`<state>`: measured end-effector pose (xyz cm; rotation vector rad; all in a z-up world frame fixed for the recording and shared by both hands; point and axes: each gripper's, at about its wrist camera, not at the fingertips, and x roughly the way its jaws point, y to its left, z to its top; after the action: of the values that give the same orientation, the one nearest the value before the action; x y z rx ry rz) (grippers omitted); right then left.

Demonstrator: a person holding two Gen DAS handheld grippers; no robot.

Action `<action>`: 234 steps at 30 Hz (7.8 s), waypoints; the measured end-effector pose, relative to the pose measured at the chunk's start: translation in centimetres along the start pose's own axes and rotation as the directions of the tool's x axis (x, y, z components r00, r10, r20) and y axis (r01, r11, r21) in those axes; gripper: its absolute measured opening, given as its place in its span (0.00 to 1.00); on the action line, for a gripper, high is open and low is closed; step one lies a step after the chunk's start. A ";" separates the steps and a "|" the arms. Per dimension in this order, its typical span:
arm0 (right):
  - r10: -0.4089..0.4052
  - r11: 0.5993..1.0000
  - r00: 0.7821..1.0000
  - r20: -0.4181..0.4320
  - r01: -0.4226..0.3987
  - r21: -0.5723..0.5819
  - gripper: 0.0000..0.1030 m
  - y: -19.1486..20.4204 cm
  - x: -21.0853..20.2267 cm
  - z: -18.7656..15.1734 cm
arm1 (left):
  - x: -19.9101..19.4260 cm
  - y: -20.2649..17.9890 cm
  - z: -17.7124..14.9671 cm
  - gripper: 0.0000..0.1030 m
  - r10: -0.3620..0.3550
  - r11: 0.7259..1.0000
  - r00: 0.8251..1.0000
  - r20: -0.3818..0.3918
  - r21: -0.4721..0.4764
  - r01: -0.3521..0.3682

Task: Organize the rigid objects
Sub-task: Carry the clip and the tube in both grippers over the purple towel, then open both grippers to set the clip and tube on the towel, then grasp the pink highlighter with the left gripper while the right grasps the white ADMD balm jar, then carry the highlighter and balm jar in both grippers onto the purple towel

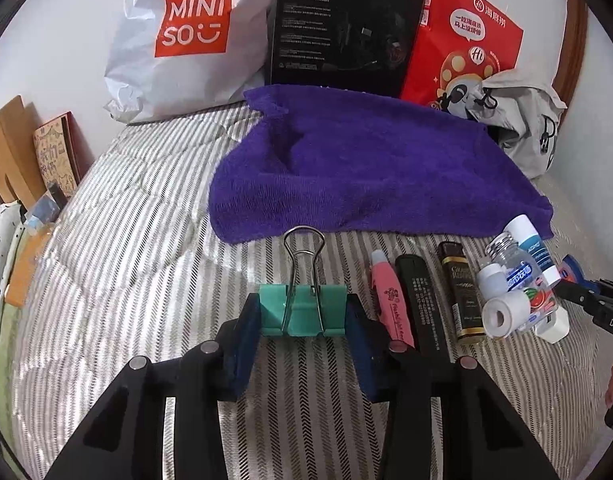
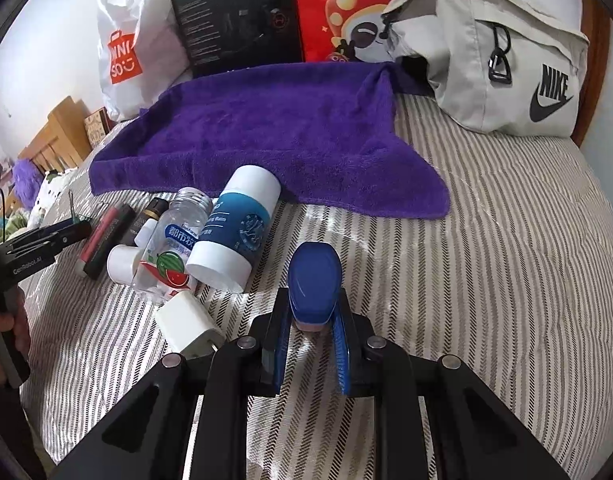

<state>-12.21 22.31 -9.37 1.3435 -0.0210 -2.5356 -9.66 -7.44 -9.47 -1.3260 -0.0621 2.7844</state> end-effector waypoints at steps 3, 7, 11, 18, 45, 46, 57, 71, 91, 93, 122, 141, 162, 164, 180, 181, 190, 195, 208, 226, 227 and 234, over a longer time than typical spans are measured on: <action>0.003 1.000 1.000 -0.002 -0.003 0.010 0.20 -0.2 -0.2 0.3 | -0.9 0.1 0.4 0.38 -0.006 1.000 1.000 0.012 -0.006 0.006; 0.012 1.000 1.000 0.008 -0.012 0.019 0.20 -0.3 -0.7 1.1 | -2.1 -0.1 1.5 0.38 -0.006 1.000 1.000 0.030 0.001 0.006; 0.028 0.999 0.999 0.025 -0.028 0.019 0.20 -0.1 -1.4 2.7 | -3.2 -0.6 3.2 0.38 -0.014 1.000 0.999 0.047 0.012 0.013; 0.058 0.998 0.995 0.081 -0.059 0.011 0.20 0.6 -2.8 7.6 | -4.4 -1.3 7.5 0.38 -0.018 1.000 0.996 0.088 0.020 0.016; 0.088 0.995 0.995 -0.049 -0.090 -0.050 0.20 1.7 9.6 19.2 | 9.9 -5.8 17.5 0.38 -0.131 0.991 0.991 -0.015 0.033 0.131; 0.088 0.995 0.995 -0.049 -0.091 -0.051 0.20 1.7 9.8 19.3 | 10.4 -5.9 17.6 0.38 -0.132 0.991 0.991 -0.021 0.034 0.133; 0.060 0.995 0.991 -0.123 -0.069 -0.066 0.20 1.7 13.8 20.1 | 13.9 -5.3 18.2 0.38 -0.094 0.995 0.989 -0.112 0.020 0.097; 0.014 0.981 0.993 -0.121 -0.037 -0.189 0.20 2.9 13.6 19.7 | 14.8 -6.0 16.7 0.38 -0.031 0.997 0.987 -0.155 0.070 0.042; 0.050 0.993 0.996 -0.078 -0.058 -0.105 0.68 1.8 6.7 16.8 | 7.9 -7.0 13.7 0.81 -0.029 0.998 0.994 -0.104 0.045 0.034; 0.048 0.995 0.996 -0.068 -0.054 -0.089 0.72 1.8 5.3 16.2 | 6.6 -5.9 13.7 0.90 -0.024 0.999 0.995 -0.100 0.042 0.028; 0.005 0.999 0.995 -0.100 -0.001 0.039 1.00 2.5 -1.4 4.1 | 2.2 -1.3 2.1 1.00 0.077 0.996 0.980 -0.181 0.052 -0.069; 0.001 0.998 0.994 -0.108 0.005 0.057 1.00 1.0 -2.2 2.1 | 2.2 -0.7 2.7 1.00 0.131 0.989 0.981 -0.146 0.081 -0.120; 0.031 0.997 0.999 -0.043 -0.029 0.066 0.94 2.6 0.5 4.5 | 1.8 -2.3 2.1 0.42 0.008 0.994 0.993 -0.118 0.111 0.005; 0.025 0.998 0.998 -0.063 -0.021 0.065 0.86 3.0 1.6 4.8 | 1.7 -3.0 2.2 0.32 0.006 0.991 0.993 -0.119 0.133 0.010; -0.062 0.998 0.992 -0.109 0.062 -0.009 0.53 3.8 4.2 4.5 | 1.4 -2.7 2.1 0.16 -0.043 0.991 0.991 -0.129 0.119 0.059; -0.075 0.997 0.991 -0.109 0.073 -0.025 0.53 4.1 4.4 4.6 | 1.4 -2.7 2.1 0.16 -0.043 0.991 0.991 -0.129 0.121 0.059; -0.067 0.995 0.993 -0.097 0.059 -0.083 0.35 4.9 4.3 4.3 | 1.4 -2.6 2.2 0.16 -0.055 0.991 0.991 -0.125 0.116 0.069; -0.035 0.998 0.992 -0.122 0.028 -0.055 0.35 4.1 3.8 4.2 | 1.3 -2.1 2.2 0.16 -0.071 0.992 0.989 -0.127 0.098 0.084; -0.021 1.000 0.994 -0.110 0.019 -0.023 0.35 2.6 1.8 3.7 | -1.0 -0.7 3.4 0.16 -0.076 0.994 0.993 -0.093 0.070 0.082; -0.029 0.999 0.999 -0.039 0.028 -0.023 0.35 1.5 -1.3 6.5 | -3.7 -1.4 8.5 0.16 -0.055 0.993 0.998 -0.008 0.109 0.055; -0.030 0.999 0.999 -0.036 0.029 -0.022 0.35 1.5 -1.3 6.7 | -3.8 -1.4 8.7 0.16 -0.054 0.993 0.999 -0.004 0.109 0.055; -0.029 0.999 0.999 -0.024 0.028 -0.026 0.35 1.2 -1.3 8.0 | -3.3 -1.0 10.3 0.16 -0.062 0.994 0.998 0.008 0.092 0.061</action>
<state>-17.73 20.55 -3.63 1.3739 0.0358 -2.5339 -15.54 -6.80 -0.35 -1.2659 0.0236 2.7089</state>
